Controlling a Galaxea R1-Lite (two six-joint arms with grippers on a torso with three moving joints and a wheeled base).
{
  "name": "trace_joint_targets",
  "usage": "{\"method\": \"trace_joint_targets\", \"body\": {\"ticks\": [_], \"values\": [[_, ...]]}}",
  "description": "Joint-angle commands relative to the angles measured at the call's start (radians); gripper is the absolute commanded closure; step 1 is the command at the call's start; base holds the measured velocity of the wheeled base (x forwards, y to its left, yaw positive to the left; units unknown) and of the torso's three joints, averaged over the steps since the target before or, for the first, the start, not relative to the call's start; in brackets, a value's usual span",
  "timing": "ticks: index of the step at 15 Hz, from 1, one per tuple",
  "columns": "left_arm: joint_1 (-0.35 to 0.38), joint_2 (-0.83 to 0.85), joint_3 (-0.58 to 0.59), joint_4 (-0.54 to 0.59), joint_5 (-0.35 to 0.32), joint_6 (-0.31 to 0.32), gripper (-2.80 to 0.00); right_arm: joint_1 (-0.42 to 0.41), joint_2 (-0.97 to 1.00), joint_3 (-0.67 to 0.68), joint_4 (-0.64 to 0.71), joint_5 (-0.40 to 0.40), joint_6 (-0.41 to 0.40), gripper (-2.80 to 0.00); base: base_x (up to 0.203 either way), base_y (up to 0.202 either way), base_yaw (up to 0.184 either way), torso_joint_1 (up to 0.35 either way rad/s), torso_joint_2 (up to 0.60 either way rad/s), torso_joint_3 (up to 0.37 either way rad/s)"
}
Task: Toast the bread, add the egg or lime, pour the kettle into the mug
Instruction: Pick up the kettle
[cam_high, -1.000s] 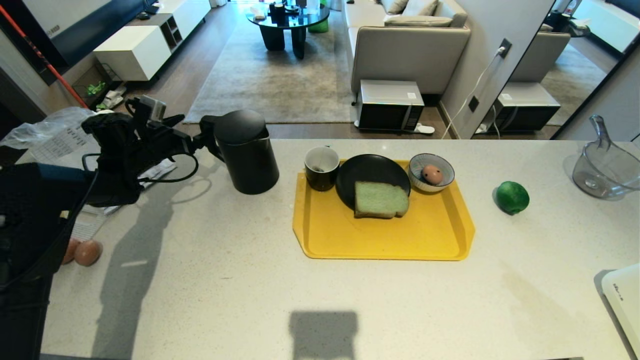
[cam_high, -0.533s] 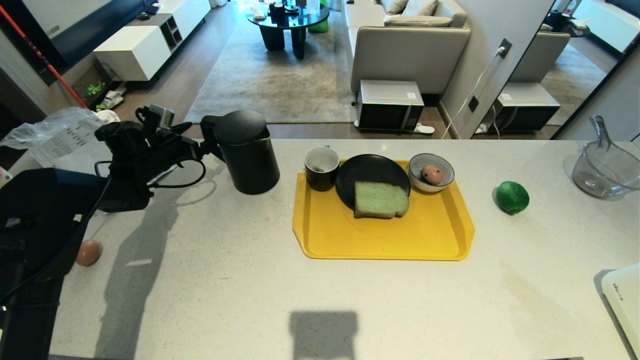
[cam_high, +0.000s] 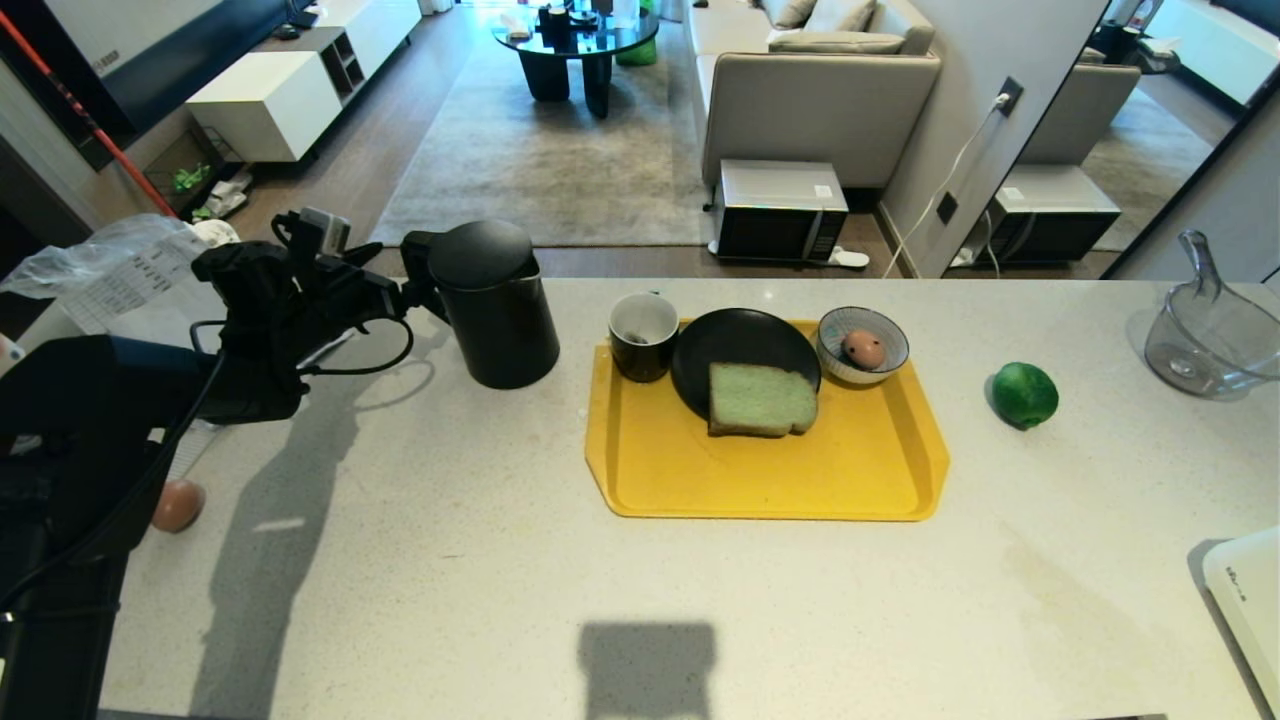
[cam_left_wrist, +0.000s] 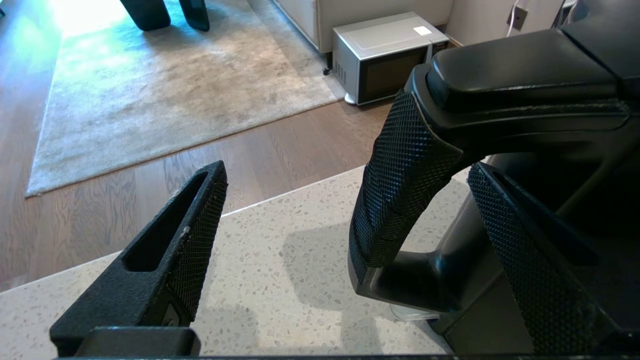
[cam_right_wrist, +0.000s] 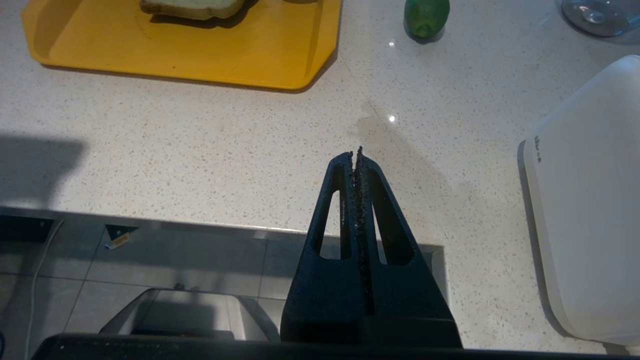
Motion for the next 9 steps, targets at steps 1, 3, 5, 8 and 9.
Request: {"method": "trace_joint_targets", "body": {"ticks": [1, 3, 5, 8, 9], "values": [[0.003, -0.006, 0.011, -0.014, -0.003, -0.001, -2.80, 0.000, 0.001, 0.000, 0.000, 0.001, 0.000, 0.00, 0.000, 0.000, 0.000, 0.000, 0.00, 0.000], [0.006, -0.019, 0.030, -0.019, -0.004, -0.002, -2.80, 0.000, 0.000, 0.000, 0.000, 0.001, 0.000, 0.00, 0.000, 0.000, 0.000, 0.000, 0.00, 0.000], [0.009, -0.022, 0.050, -0.020, -0.002, -0.002, -2.80, 0.000, 0.000, 0.000, 0.000, 0.001, 0.000, 0.00, 0.000, 0.000, 0.000, 0.000, 0.00, 0.000], [0.020, -0.022, 0.052, -0.020, -0.001, -0.002, -2.80, 0.000, 0.000, 0.000, 0.000, 0.001, 0.000, 0.00, 0.000, 0.000, 0.000, 0.000, 0.00, 0.000], [0.022, -0.021, 0.052, -0.020, -0.001, -0.001, -2.80, 0.000, 0.000, 0.000, 0.000, 0.001, 0.000, 0.00, 0.000, 0.000, 0.000, 0.000, 0.00, 0.000]]}}
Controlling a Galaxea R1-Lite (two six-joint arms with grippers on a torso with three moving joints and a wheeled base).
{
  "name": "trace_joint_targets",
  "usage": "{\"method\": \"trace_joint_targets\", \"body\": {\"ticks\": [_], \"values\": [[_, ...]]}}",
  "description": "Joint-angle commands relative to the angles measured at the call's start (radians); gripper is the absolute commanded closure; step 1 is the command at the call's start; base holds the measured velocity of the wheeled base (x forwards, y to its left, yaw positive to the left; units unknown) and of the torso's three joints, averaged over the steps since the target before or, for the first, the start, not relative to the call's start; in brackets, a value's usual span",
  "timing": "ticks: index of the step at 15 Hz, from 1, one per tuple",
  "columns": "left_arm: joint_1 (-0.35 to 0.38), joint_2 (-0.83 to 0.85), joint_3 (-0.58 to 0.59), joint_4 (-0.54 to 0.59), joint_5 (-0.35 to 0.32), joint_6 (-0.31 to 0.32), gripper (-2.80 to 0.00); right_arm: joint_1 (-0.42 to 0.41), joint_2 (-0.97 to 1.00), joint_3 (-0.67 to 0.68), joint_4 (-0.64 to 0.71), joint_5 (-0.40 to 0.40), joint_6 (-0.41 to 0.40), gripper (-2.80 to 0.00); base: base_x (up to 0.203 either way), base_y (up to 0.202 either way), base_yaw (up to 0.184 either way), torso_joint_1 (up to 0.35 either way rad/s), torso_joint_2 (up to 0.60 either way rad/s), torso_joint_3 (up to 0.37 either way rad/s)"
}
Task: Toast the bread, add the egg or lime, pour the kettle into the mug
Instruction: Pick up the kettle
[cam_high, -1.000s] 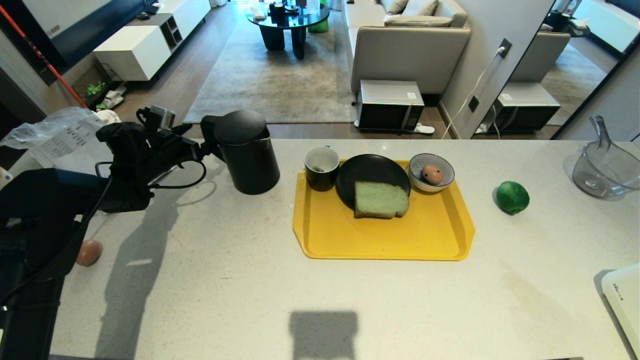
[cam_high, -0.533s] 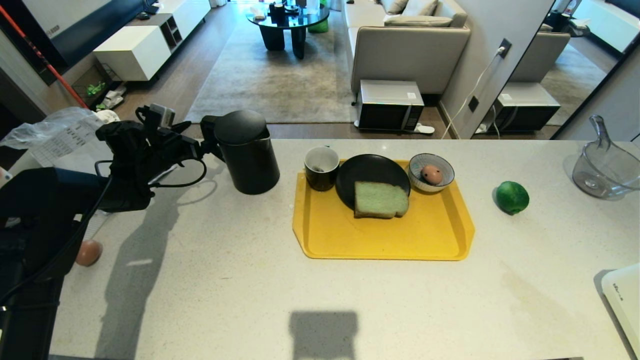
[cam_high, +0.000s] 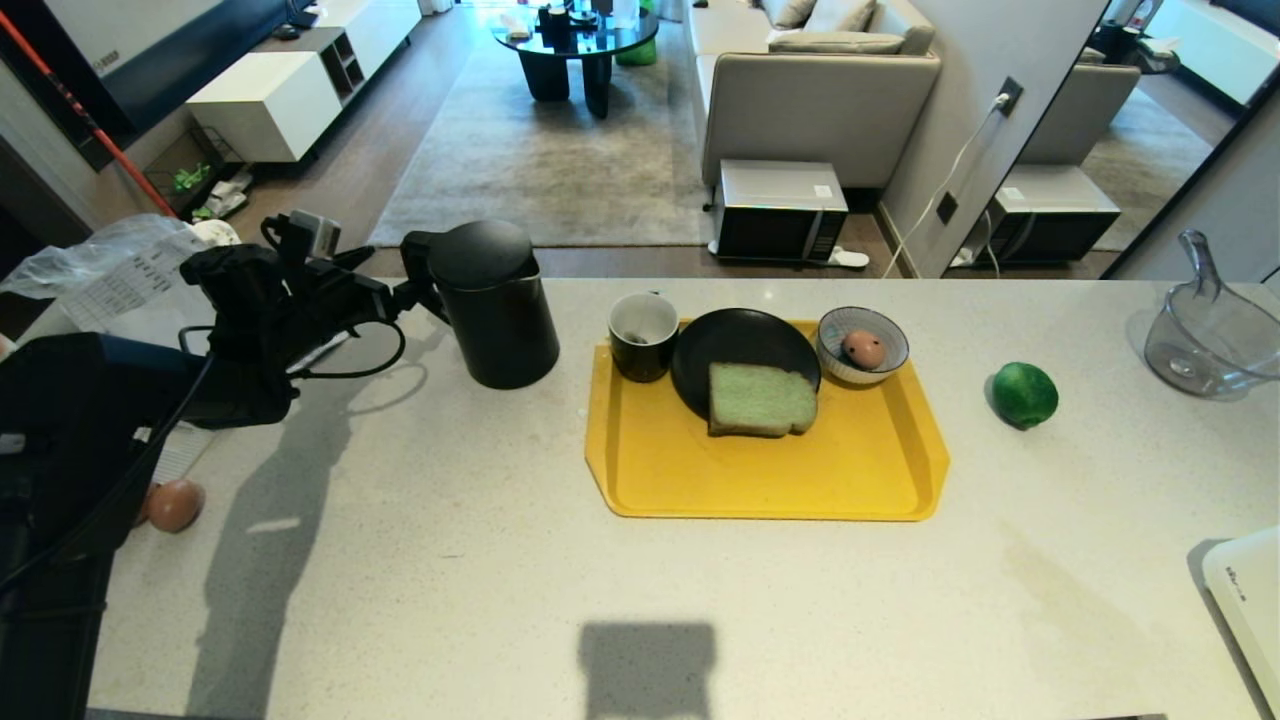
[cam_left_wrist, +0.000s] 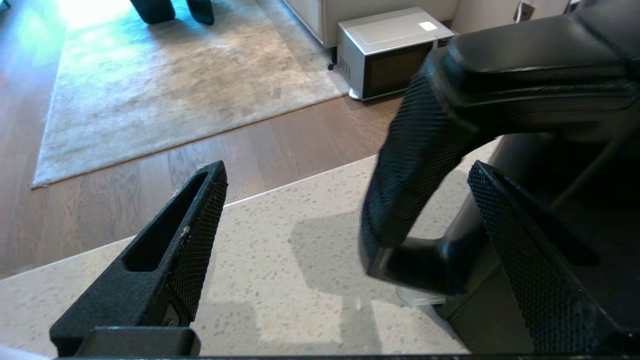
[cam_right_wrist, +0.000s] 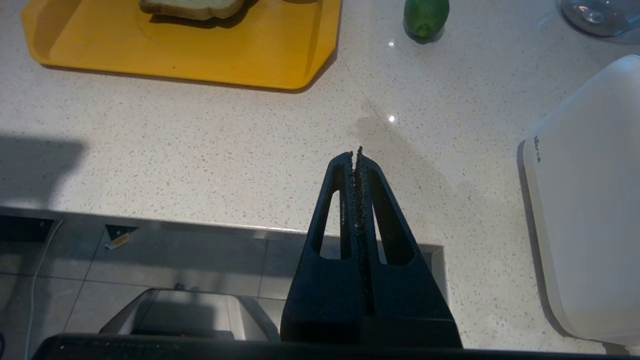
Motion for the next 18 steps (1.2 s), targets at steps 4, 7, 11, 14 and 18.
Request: {"method": "trace_joint_targets", "body": {"ticks": [4, 7, 11, 14, 18], "values": [[0.006, 0.002, 0.007, -0.002, -0.003, 0.003, -2.80, 0.000, 0.000, 0.000, 0.000, 0.001, 0.000, 0.00, 0.000, 0.000, 0.000, -0.001, 0.00, -0.021], [0.006, 0.003, 0.007, 0.001, -0.004, 0.003, -2.80, 0.000, 0.000, 0.000, 0.000, 0.001, 0.000, 0.00, 0.000, 0.000, 0.000, -0.001, 0.00, -0.158], [0.000, -0.001, 0.000, -0.004, -0.007, 0.003, -2.80, -0.001, 0.000, 0.000, 0.000, 0.001, 0.000, 0.00, 0.000, 0.000, 0.000, 0.002, 0.00, -0.127], [-0.006, -0.026, -0.001, -0.004, -0.007, 0.003, -2.80, 0.000, 0.000, 0.000, 0.000, 0.001, 0.000, 0.00, 0.000, 0.000, 0.000, 0.001, 0.00, -0.010], [-0.011, -0.035, -0.046, -0.004, 0.013, 0.003, -2.80, 0.000, 0.001, 0.000, 0.000, 0.001, 0.000, 0.00, 0.000, 0.000, 0.000, 0.000, 0.00, 0.000]]}}
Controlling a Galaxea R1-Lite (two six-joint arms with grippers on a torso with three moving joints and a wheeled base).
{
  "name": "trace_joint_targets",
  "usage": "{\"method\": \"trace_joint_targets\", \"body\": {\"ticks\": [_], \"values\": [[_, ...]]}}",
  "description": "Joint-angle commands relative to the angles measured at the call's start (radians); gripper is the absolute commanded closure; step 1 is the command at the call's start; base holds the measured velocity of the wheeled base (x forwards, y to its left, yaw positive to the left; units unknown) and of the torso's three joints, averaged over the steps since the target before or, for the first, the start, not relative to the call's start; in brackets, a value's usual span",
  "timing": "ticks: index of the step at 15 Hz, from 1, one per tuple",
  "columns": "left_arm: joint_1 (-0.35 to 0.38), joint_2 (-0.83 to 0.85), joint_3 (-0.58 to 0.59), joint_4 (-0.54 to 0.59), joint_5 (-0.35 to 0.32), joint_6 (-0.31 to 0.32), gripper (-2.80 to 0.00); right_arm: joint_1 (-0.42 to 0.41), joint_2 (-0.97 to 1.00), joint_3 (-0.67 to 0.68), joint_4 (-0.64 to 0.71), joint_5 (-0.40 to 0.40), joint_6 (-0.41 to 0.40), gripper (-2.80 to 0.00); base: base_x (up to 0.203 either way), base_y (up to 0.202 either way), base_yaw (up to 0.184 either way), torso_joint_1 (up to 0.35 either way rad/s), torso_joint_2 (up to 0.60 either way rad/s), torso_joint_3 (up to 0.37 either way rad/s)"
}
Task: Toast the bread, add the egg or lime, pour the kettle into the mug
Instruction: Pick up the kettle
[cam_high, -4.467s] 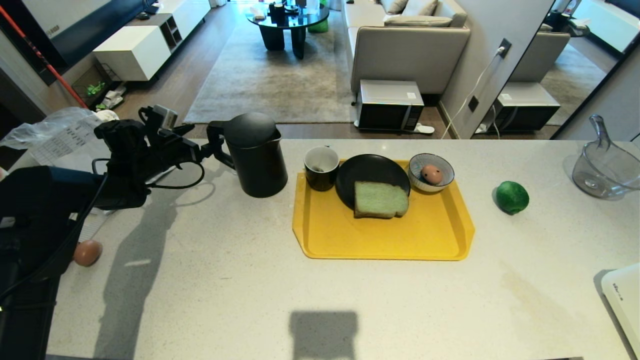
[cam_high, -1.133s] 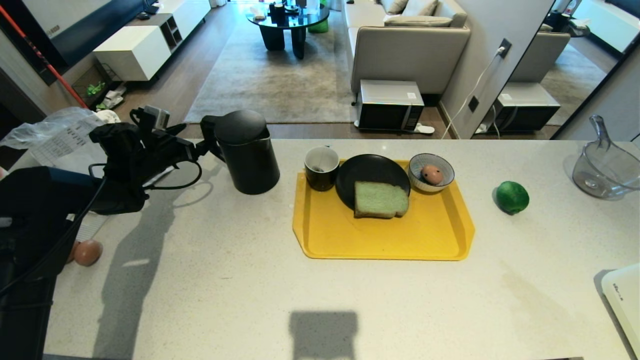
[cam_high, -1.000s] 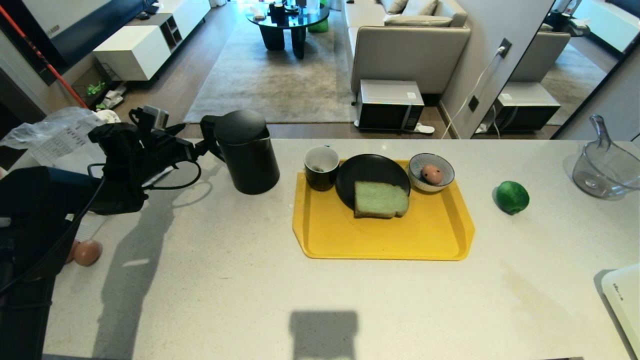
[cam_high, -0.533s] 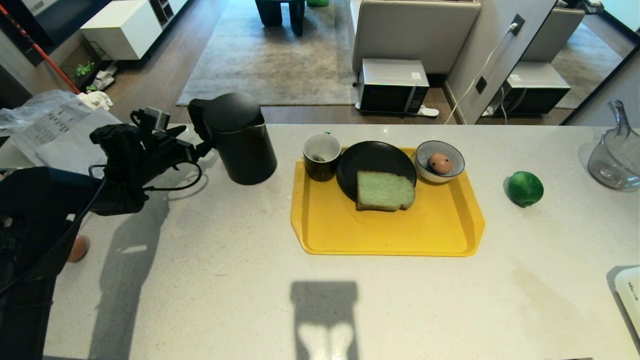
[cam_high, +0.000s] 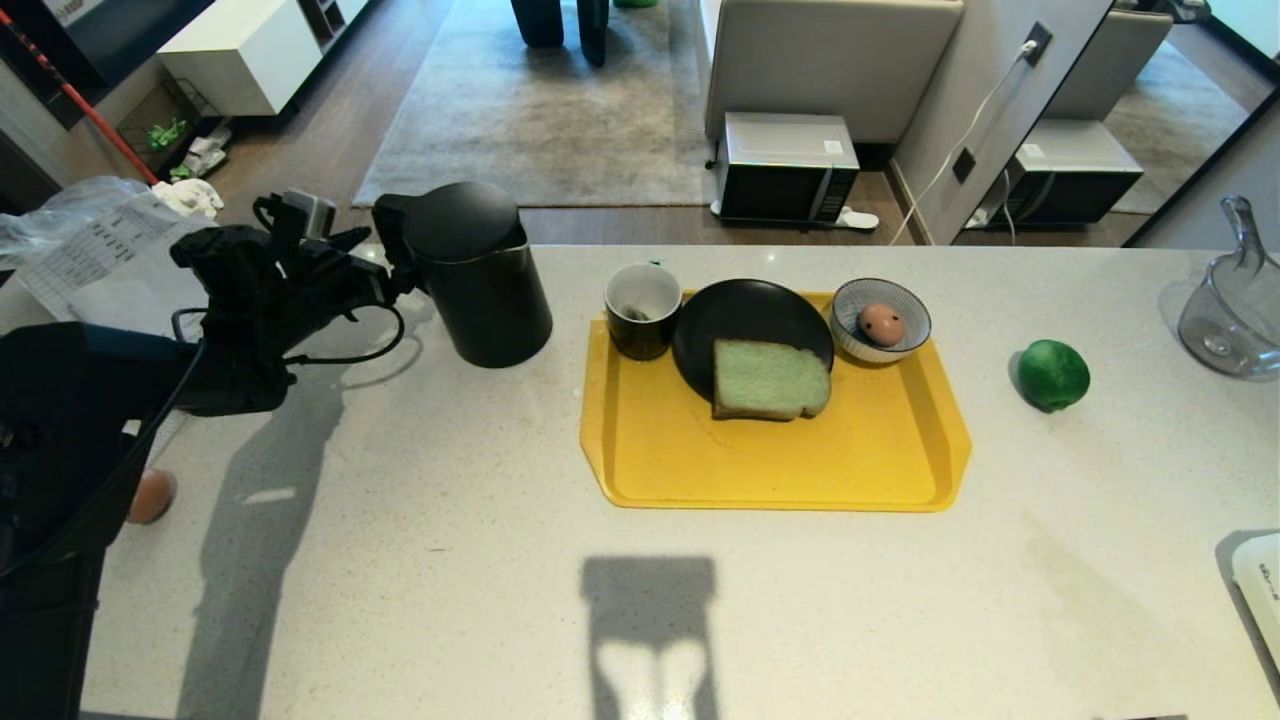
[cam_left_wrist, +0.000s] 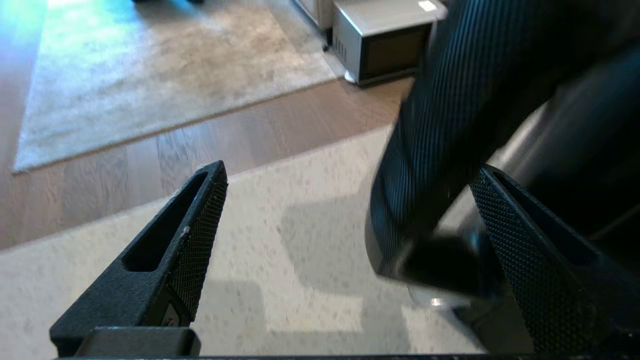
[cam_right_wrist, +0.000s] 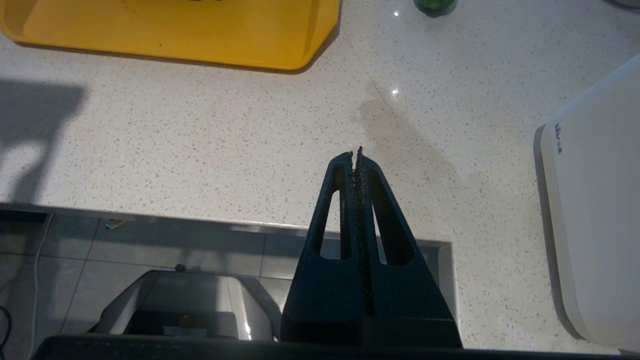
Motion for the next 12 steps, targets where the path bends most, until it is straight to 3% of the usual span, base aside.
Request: {"method": "trace_joint_targets", "body": {"ticks": [1, 12], "values": [[-0.006, -0.001, -0.027, -0.006, 0.015, 0.002, -2.80, 0.000, 0.000, 0.000, 0.000, 0.001, 0.000, 0.00, 0.000, 0.000, 0.000, 0.000, 0.00, 0.000], [-0.008, 0.000, -0.023, -0.009, 0.020, 0.005, -2.80, 0.000, 0.000, 0.000, 0.000, 0.001, 0.000, 0.00, 0.000, 0.000, 0.000, 0.000, 0.00, 0.000]]}}
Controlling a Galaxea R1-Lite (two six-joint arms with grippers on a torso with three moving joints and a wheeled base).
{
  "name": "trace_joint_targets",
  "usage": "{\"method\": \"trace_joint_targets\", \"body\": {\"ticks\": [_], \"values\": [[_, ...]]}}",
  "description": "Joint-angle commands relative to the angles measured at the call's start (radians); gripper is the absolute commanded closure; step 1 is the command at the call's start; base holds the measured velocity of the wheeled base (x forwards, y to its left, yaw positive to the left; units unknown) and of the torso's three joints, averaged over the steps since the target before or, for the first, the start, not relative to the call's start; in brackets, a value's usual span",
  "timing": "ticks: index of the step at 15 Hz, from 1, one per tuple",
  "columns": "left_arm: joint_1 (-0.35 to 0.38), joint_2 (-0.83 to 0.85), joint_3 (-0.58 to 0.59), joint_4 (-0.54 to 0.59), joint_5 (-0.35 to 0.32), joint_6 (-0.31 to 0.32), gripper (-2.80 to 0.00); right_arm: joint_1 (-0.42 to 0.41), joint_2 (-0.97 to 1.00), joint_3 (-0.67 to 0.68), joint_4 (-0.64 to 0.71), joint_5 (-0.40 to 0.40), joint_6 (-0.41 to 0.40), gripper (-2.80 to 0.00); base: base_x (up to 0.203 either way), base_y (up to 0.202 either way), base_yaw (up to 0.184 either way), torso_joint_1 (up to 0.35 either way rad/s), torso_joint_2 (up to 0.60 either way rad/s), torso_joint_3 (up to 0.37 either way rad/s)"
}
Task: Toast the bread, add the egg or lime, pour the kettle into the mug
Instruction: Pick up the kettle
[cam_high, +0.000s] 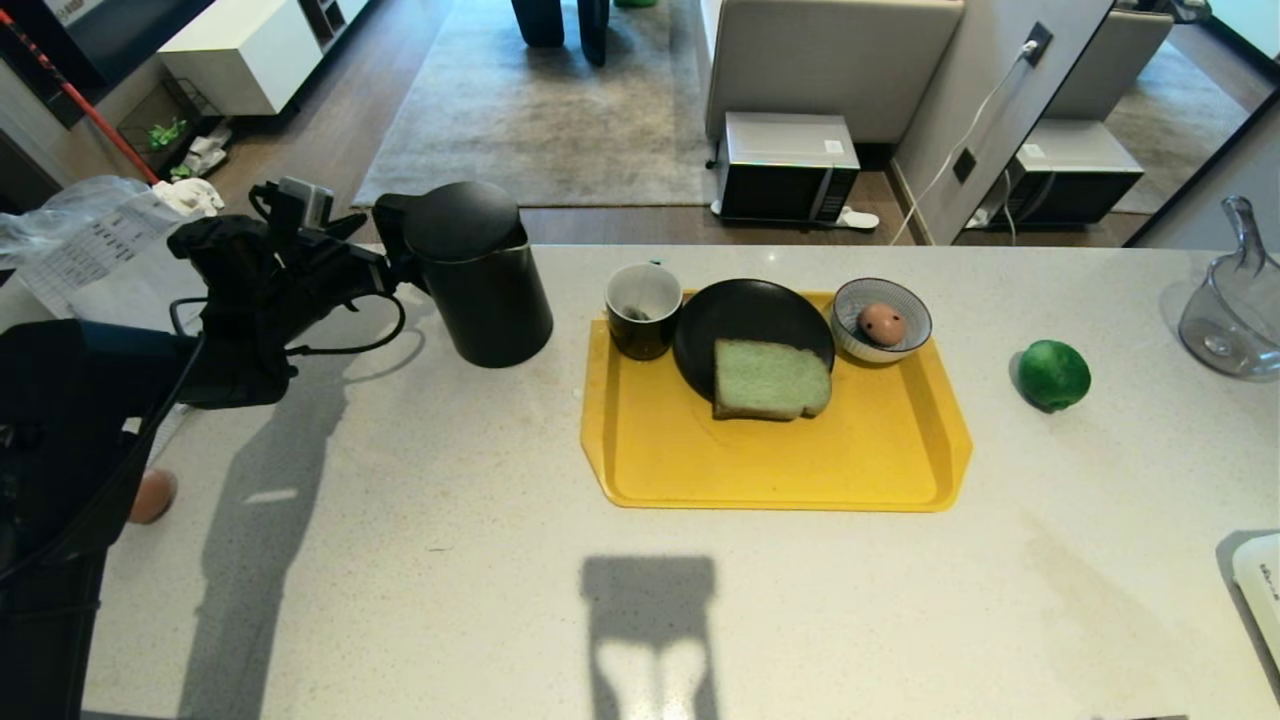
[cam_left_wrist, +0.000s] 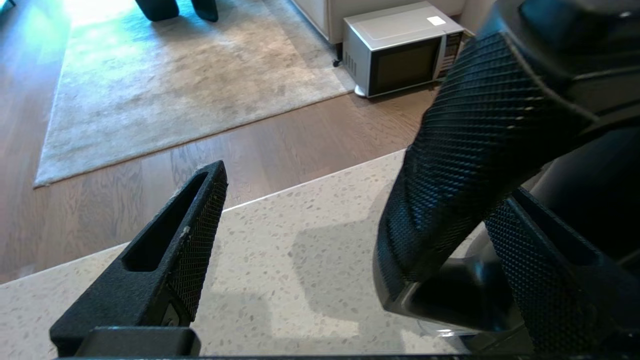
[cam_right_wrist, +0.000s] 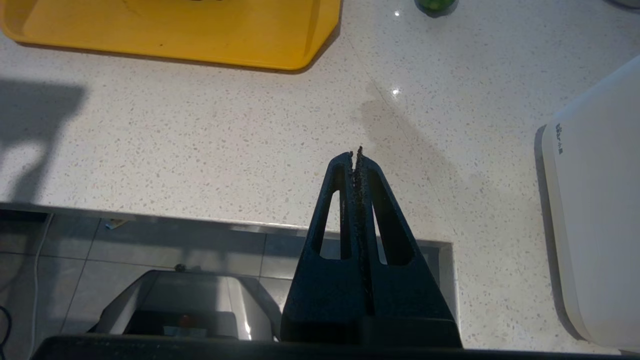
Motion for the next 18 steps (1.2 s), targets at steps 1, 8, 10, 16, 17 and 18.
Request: {"method": "trace_joint_targets", "body": {"ticks": [1, 8, 10, 16, 17, 18], "values": [[0.002, 0.002, 0.001, -0.010, -0.004, 0.000, -2.80, 0.000, 0.000, 0.000, 0.000, 0.001, 0.000, 0.00, 0.000, 0.000, 0.000, 0.000, 0.00, 0.000], [0.002, 0.000, 0.013, -0.020, -0.003, 0.002, -2.80, 0.000, 0.000, 0.000, 0.000, 0.001, 0.000, 0.00, 0.000, 0.000, 0.000, 0.000, 0.00, 0.000], [-0.005, 0.006, 0.013, -0.025, -0.002, 0.001, -2.80, 0.000, 0.000, 0.000, 0.000, 0.001, 0.000, 0.00, 0.000, 0.000, 0.000, 0.000, 0.00, 0.000], [-0.008, 0.006, 0.013, -0.022, -0.004, 0.002, -2.80, 0.000, 0.000, 0.000, 0.000, 0.001, 0.000, 0.00, 0.000, 0.000, 0.000, 0.000, 0.00, 0.000], [-0.012, 0.009, 0.013, -0.025, -0.003, 0.002, -2.80, 0.000, 0.000, 0.000, 0.000, 0.001, 0.000, 0.00, 0.119, 0.000, 0.000, -0.015, -0.01, 0.002], [-0.015, 0.011, 0.013, -0.026, -0.002, 0.002, -2.80, 0.000, 0.000, 0.000, 0.000, 0.001, 0.000, 0.00, 0.177, 0.000, 0.001, -0.015, -0.01, 0.002]]}}
